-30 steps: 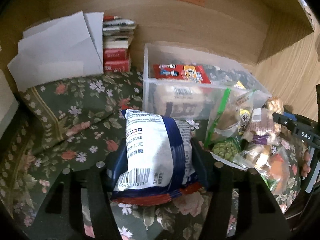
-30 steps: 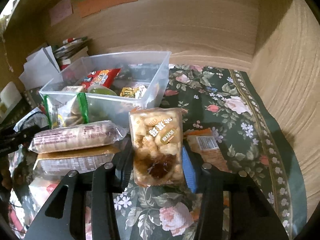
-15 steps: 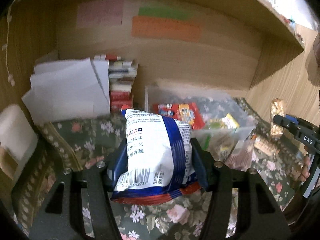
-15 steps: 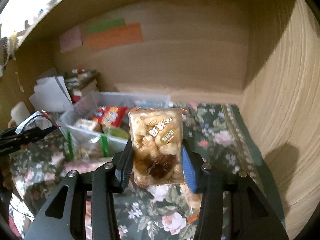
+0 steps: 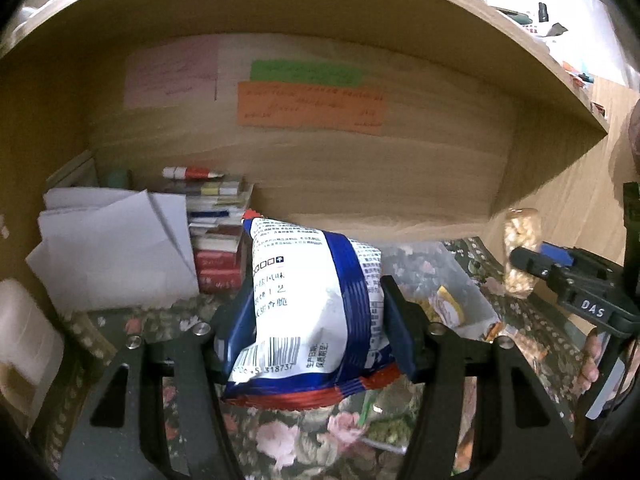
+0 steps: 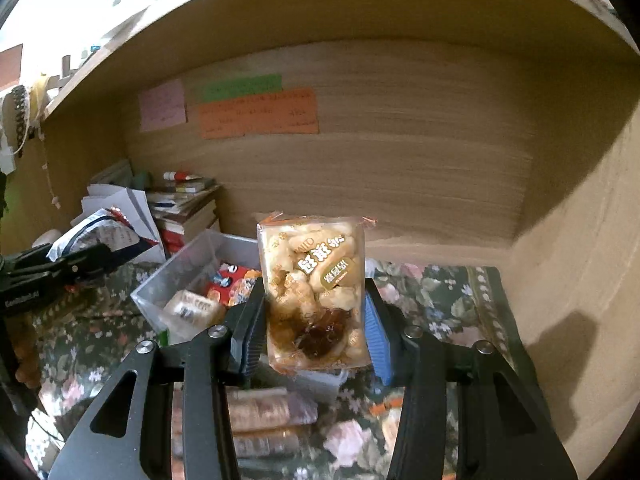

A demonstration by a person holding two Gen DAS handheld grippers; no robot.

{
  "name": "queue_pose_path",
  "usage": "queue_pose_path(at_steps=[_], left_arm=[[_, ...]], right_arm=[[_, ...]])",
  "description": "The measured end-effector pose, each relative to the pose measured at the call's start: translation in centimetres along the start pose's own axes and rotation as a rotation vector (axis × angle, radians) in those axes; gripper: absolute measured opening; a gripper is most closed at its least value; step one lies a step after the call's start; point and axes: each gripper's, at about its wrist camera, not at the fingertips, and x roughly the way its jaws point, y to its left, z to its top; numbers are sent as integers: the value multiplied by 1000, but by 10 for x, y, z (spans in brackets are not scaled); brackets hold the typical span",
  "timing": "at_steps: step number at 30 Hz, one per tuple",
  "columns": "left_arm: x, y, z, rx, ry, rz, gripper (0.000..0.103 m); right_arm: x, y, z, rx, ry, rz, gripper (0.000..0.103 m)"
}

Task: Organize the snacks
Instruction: 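Place the blue-white bag and puffed snack pack into the clear box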

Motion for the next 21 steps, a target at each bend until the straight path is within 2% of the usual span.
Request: queue_pose_path(at_steps=[9, 15, 21], left_arm=[[47, -4, 13, 11, 48, -4, 59], [86, -5, 10, 13, 117, -4, 59], [109, -1, 7, 13, 153, 2, 59]], right_arm=[[42, 5, 14, -13, 57, 16, 41], [82, 6, 13, -29, 145, 16, 41], [109, 8, 9, -48, 216, 12, 41]])
